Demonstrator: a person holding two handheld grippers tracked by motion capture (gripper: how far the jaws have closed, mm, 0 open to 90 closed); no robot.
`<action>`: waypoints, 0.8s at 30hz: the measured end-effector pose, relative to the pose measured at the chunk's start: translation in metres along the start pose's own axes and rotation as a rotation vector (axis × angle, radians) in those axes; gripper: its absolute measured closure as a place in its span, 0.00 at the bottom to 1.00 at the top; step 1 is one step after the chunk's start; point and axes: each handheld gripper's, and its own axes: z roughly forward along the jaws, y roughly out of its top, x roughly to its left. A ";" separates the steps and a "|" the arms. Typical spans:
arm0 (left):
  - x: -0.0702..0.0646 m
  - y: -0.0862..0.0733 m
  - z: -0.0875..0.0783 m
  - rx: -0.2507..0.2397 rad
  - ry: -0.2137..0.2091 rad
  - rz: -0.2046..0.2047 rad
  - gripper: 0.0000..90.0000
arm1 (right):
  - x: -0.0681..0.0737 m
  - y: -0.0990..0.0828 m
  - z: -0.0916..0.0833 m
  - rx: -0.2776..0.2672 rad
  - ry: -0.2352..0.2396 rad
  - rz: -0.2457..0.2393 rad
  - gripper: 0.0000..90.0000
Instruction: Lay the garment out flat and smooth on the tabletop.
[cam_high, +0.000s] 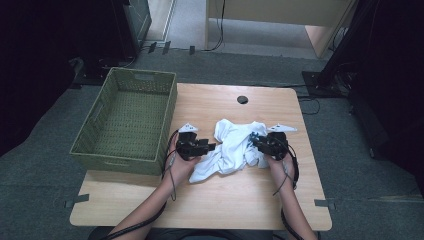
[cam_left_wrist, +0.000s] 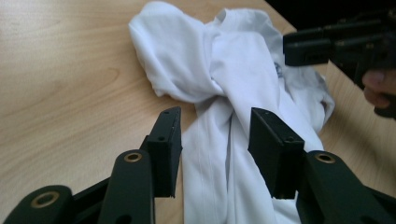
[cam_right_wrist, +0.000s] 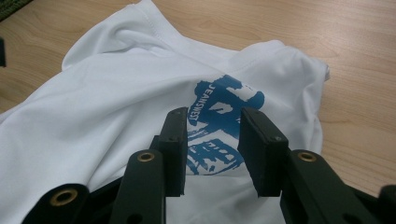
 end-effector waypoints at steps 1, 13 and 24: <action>0.002 0.002 0.002 0.005 0.009 0.007 0.59 | 0.001 0.000 0.000 -0.002 -0.001 0.001 0.70; 0.015 0.012 0.022 0.003 0.012 0.029 0.59 | 0.006 -0.004 -0.001 -0.010 -0.005 -0.017 0.66; 0.014 0.019 0.039 0.010 0.029 0.025 0.62 | 0.010 -0.011 -0.004 -0.002 0.000 -0.025 0.65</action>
